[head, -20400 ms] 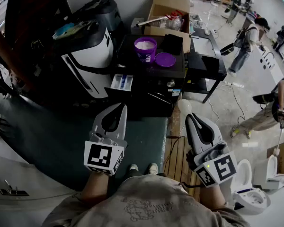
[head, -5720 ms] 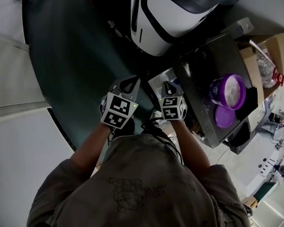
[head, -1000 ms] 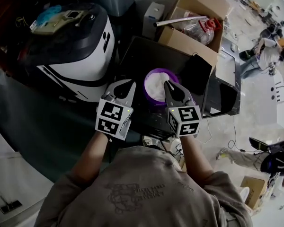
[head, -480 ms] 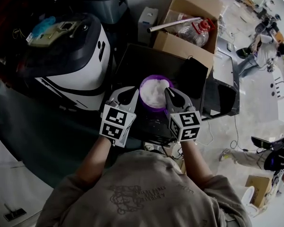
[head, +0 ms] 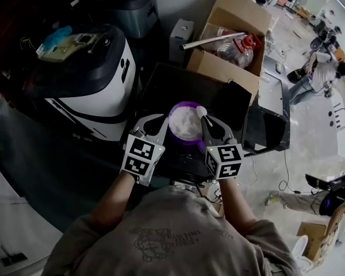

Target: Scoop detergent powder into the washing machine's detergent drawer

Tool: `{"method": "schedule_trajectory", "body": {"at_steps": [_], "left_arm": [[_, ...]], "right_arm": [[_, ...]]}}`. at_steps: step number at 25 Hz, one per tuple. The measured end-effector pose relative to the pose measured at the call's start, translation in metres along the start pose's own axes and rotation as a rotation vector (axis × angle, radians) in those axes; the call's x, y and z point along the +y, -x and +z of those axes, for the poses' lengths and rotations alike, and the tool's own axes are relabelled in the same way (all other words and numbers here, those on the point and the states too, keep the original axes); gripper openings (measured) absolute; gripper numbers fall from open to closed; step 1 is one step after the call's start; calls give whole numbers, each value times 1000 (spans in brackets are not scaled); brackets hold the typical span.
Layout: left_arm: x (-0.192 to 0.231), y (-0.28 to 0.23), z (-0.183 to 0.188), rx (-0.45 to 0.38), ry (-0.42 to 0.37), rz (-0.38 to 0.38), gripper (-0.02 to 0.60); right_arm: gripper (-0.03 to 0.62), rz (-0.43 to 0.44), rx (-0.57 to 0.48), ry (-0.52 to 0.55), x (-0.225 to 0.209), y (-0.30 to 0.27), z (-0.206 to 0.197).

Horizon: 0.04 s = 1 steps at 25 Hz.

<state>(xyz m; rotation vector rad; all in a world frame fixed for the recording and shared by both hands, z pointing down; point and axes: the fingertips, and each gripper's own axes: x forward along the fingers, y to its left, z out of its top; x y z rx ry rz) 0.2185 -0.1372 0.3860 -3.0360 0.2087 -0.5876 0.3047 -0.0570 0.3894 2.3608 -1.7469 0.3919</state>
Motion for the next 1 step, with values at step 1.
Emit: {"method": "schedule_trajectory", "body": {"at_steps": [1], "left_arm": [[-1,-1,1,0,-2,0,0]], "right_arm": [[35,-3,-2,7,-2,1,1]]}}
